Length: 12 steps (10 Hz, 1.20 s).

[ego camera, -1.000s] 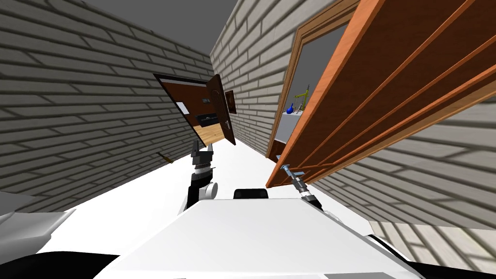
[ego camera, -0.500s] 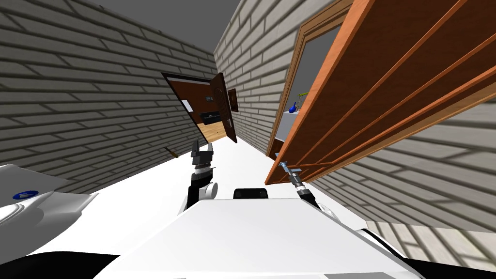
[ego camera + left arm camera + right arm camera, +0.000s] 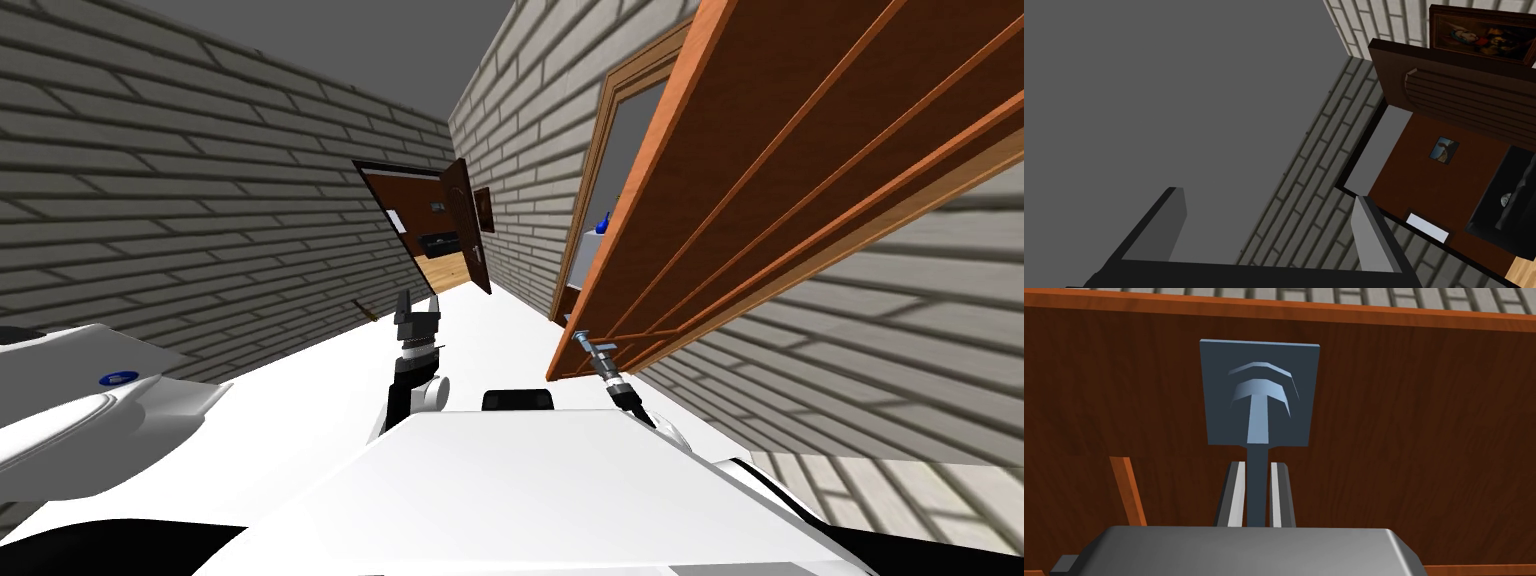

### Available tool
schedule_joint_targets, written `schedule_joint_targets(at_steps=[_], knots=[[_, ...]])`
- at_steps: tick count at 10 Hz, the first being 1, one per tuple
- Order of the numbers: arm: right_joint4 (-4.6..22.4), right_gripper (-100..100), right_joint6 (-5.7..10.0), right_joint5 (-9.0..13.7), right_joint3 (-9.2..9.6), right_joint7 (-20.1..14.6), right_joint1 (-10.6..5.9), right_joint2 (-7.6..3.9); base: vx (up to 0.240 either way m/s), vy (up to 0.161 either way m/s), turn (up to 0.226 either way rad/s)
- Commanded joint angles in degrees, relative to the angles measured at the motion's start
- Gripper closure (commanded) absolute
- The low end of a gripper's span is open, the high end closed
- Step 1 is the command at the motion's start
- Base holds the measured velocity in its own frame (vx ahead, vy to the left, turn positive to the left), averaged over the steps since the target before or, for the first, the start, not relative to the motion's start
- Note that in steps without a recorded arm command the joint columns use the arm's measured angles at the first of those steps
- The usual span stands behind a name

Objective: Pull the door open

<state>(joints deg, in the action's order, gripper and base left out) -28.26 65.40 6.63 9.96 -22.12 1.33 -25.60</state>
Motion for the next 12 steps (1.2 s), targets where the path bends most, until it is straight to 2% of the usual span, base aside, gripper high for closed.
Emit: schedule_joint_targets(at_steps=[1, 3, 4, 5, 7, 8, 12], knots=[[1.15, 100, -0.65, -0.51, 0.17, 0.24, -1.78, 1.01, -0.12, -0.05, 0.08], [1.15, 100, -2.38, -0.86, -0.07, 0.76, -3.46, 1.81, -0.189, -0.091, 0.124], [1.15, 100, -2.38, -0.86, -0.07, 0.76, -3.46, 1.81, -0.13, -0.049, 0.042], [1.16, 100, -3.57, -1.1, -0.25, 1.13, -4.6, 2.35, -0.156, -0.052, 0.059], [1.16, 100, -3.57, -1.1, -0.25, 1.13, -4.6, 2.35, -0.098, -0.044, 0.021], [1.17, 100, -4.96, -1.39, -0.45, 1.55, -5.95, 3.0, -0.095, -0.079, 0.055], [1.21, 100, -7.06, -1.83, -0.77, 2.2, -7.98, 3.98, -0.128, -0.105, 0.085]])
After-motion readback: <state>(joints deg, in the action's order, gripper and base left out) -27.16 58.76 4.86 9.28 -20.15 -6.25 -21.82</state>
